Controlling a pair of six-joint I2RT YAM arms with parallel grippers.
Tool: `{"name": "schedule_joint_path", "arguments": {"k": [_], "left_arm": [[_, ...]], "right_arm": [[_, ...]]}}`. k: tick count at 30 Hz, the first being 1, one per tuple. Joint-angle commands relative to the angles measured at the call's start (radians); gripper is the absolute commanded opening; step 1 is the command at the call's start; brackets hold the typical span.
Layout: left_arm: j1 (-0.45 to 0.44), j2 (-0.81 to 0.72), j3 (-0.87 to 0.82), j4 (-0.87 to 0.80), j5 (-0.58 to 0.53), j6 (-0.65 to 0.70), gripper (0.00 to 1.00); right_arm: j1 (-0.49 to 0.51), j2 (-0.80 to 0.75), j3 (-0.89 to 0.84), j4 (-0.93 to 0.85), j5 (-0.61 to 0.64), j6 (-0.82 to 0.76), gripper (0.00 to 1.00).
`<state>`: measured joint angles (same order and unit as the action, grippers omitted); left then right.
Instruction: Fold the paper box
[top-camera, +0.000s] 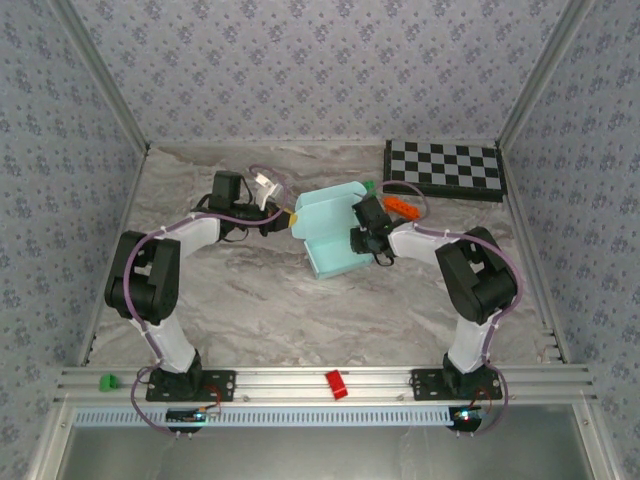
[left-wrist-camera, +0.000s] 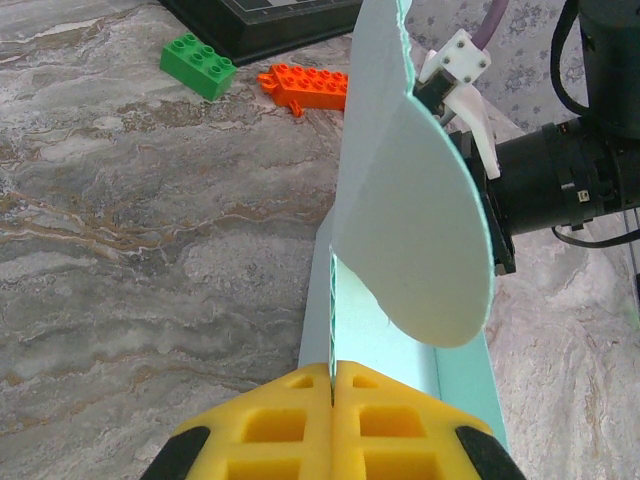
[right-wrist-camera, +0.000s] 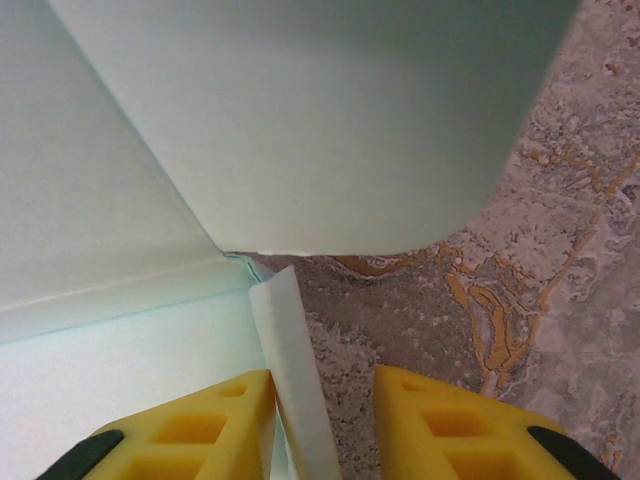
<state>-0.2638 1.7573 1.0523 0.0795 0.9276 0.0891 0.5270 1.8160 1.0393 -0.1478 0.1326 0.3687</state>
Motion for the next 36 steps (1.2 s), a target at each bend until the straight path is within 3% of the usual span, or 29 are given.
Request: {"name": "schedule_joint_path", "arguments": {"k": [1, 11, 20, 36], "left_arm": [[0.008, 0.008, 0.032, -0.005, 0.033, 0.018, 0.0], [0.012, 0.008, 0.032, -0.004, 0.035, 0.018, 0.0], [0.015, 0.011, 0.034, -0.001, 0.036, 0.016, 0.0], [0.017, 0.018, 0.038, -0.001, 0.038, 0.012, 0.0]], "right_arm": [[0.005, 0.025, 0.02, -0.088, 0.078, 0.0, 0.31], [0.03, 0.046, 0.053, -0.158, 0.181, 0.008, 0.22], [0.039, 0.072, 0.067, -0.179, 0.178, -0.001, 0.23], [0.07, 0.137, 0.118, -0.285, 0.311, 0.026, 0.16]]}}
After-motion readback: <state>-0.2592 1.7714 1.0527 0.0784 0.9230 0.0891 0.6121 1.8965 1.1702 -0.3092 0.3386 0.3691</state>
